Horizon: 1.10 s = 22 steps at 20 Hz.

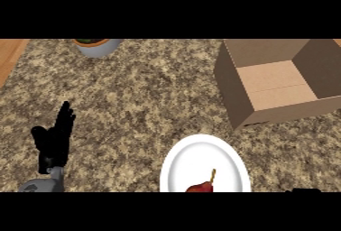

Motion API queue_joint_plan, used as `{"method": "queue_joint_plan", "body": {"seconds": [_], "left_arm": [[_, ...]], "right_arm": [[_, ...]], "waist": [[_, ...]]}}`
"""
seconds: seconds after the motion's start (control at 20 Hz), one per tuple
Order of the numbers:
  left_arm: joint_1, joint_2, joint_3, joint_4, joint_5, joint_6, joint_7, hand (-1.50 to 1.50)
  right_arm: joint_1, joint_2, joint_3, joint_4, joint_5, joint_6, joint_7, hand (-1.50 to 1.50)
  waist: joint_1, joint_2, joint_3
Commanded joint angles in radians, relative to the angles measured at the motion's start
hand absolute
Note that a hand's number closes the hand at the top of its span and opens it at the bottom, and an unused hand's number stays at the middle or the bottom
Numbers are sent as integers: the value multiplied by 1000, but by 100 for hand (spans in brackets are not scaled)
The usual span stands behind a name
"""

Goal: Pick the squash from the plate and place it in the cardboard box

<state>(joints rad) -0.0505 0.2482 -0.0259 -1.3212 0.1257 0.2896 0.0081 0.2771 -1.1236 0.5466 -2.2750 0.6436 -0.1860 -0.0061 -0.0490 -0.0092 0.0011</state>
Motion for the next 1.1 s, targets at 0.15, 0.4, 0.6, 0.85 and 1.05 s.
{"method": "queue_joint_plan", "body": {"seconds": [0.15,0.4,0.6,0.85,1.05], "left_arm": [[29,16,10,-37,6,-11,7,0],[20,17,5,-47,0,-15,37,0],[38,-5,-14,-72,-11,-16,11,0],[-51,-15,5,42,-26,-30,-11,0],[-39,-45,-23,8,-47,-19,11,0]], "right_arm": [[94,-137,-345,-136,-331,-60,-71,150],[105,-158,-612,-88,-529,-1,-94,150],[51,-120,-772,143,-680,83,-238,150],[-34,-69,-825,289,-740,219,-303,150],[-229,-27,-647,427,-676,207,-280,150]], "waist": [[-6,-2,-1],[2,-1,-2],[38,5,0],[51,11,-1],[76,16,-1]]}}
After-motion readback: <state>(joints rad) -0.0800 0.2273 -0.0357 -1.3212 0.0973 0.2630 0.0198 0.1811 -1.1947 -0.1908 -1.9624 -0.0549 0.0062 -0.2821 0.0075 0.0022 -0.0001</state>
